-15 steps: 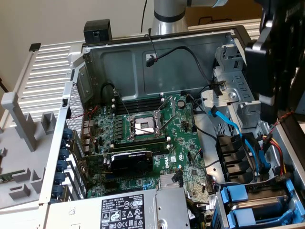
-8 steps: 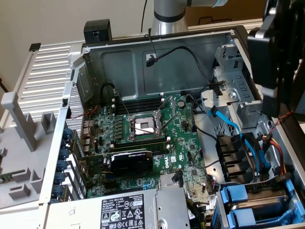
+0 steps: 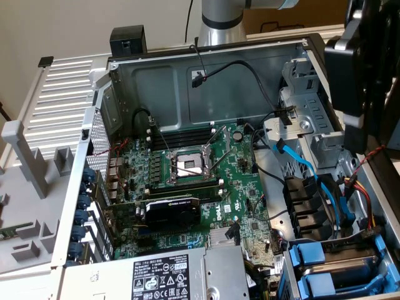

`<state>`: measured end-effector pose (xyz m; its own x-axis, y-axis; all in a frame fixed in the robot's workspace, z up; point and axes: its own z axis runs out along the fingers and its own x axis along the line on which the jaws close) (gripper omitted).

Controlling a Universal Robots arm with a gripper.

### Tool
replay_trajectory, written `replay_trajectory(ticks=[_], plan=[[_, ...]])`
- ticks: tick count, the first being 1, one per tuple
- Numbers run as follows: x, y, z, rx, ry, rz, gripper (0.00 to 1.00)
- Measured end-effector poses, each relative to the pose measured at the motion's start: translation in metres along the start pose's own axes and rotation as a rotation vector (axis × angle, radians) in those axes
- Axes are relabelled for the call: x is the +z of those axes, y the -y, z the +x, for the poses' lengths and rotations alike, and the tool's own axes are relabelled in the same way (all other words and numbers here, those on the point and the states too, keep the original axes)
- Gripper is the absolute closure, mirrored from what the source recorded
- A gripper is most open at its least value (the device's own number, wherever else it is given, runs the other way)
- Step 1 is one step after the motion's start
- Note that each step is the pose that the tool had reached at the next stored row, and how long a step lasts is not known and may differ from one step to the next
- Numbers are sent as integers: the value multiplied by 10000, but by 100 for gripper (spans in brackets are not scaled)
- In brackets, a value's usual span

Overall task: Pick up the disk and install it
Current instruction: 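Insert the first disk wire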

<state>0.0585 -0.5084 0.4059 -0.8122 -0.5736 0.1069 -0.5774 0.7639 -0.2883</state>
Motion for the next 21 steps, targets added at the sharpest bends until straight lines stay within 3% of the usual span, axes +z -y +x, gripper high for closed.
replay_trajectory(ticks=[4, 10, 14, 21], plan=[[0, 0, 0, 0, 0, 0, 57], [-37, 31, 44, -86, 48, 26, 57], [-67, 37, 63, -270, 106, 46, 57], [-75, -4, 121, -866, 273, 130, 57]])
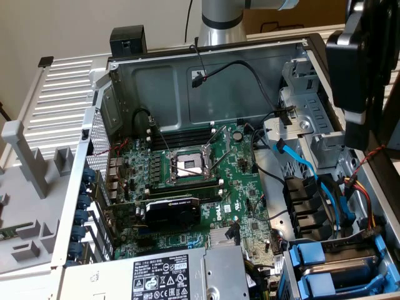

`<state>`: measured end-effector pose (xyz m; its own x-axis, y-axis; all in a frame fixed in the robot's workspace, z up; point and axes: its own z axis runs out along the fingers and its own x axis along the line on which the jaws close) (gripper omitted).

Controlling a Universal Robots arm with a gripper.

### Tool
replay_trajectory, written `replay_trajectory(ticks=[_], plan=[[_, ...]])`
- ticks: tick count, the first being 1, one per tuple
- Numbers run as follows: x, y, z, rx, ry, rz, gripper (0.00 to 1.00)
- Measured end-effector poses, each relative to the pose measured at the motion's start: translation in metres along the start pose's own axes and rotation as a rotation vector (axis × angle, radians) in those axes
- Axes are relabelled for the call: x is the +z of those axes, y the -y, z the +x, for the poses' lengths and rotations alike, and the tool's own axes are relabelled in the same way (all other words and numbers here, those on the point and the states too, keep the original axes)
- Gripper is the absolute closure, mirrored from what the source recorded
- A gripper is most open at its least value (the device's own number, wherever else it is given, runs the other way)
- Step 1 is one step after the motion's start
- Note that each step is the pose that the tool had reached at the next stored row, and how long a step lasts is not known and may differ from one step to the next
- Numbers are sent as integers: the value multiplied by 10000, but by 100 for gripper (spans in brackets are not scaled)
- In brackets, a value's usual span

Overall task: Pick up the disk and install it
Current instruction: 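Insert the first disk wire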

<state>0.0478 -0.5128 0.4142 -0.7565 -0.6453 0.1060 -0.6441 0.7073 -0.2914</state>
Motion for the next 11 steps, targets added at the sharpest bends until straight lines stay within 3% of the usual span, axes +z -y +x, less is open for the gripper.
replay_trajectory(ticks=[5, 11], plan=[[-4, -27, 44, -351, 107, 40, 57], [-5, -30, 42, -465, 125, 62, 57]])
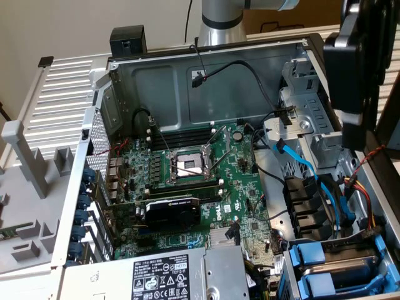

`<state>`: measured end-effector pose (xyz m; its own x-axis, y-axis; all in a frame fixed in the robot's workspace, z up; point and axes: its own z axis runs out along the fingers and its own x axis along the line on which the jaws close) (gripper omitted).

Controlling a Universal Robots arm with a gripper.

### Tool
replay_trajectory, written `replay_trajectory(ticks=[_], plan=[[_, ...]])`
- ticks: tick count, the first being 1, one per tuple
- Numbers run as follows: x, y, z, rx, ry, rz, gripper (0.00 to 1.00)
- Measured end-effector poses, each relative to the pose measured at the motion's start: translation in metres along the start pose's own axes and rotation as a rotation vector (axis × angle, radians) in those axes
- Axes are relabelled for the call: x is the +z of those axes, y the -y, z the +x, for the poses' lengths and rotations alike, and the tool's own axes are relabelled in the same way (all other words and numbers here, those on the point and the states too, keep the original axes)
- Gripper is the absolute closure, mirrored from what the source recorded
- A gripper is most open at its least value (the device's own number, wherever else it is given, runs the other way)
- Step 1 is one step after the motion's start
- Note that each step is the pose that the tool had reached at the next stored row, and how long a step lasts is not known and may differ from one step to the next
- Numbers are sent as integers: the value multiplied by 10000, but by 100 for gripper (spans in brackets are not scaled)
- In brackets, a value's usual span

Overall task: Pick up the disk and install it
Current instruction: 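Insert the first disk wire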

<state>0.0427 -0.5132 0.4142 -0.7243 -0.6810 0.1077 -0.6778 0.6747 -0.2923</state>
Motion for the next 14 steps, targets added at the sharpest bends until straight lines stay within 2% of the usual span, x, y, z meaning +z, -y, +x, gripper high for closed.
replay_trajectory(ticks=[2, 3, 7, 14], plan=[[-2, 1, 0, -254, 79, 29, 57], [-9, 9, 4, -324, 100, 36, 57], [-21, 66, 27, -330, 116, 19, 57], [-5, 150, 89, -337, 125, -66, 57]])
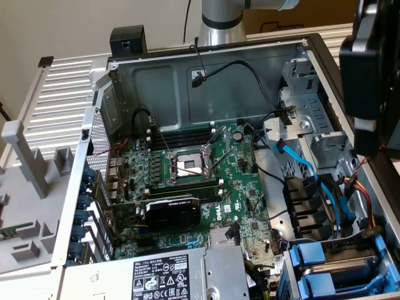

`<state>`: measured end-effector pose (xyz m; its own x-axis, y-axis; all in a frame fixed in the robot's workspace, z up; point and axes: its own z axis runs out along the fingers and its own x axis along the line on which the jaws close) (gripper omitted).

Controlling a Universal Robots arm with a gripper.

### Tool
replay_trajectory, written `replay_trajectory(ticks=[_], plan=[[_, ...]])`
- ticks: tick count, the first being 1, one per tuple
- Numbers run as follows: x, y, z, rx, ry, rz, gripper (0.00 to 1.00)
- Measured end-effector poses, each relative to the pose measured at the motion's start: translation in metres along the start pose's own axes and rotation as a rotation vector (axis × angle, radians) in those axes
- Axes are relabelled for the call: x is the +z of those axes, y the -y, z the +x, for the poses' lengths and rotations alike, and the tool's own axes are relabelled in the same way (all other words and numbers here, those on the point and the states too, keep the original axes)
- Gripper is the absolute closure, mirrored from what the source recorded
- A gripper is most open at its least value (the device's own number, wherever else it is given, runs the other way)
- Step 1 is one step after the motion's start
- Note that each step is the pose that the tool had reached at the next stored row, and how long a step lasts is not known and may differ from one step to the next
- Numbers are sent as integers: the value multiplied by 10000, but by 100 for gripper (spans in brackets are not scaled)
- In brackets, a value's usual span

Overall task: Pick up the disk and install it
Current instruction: 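Insert the first disk wire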

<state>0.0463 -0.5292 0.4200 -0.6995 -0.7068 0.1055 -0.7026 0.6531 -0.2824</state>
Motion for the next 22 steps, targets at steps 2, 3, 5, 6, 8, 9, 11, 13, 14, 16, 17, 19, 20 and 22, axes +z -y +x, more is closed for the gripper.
replay_trajectory(ticks=[2, 3, 5, 6, 8, 9, 11, 13, 14, 16, 17, 19, 20, 22], plan=[[8, 24, 19, -1, 12, -45, 57], [13, 38, 28, -2, 19, -70, 57], [25, 68, 51, -4, 34, -126, 57], [33, 87, 66, -5, 39, -156, 57], [46, 124, 96, -11, 39, -207, 57], [54, 144, 113, -15, 32, -231, 57], [69, 181, 151, -25, 19, -265, 57], [76, 197, 169, -70, 16, -276, 57], [78, 197, 170, -166, 39, -270, 57], [78, 197, 170, -473, 119, -238, 57], [79, 197, 169, -651, 169, -220, 57], [80, 197, 169, -1000, 267, -182, 57], [80, 197, 170, -1178, 317, -163, 57], [82, 196, 170, -1532, 417, -123, 57]])
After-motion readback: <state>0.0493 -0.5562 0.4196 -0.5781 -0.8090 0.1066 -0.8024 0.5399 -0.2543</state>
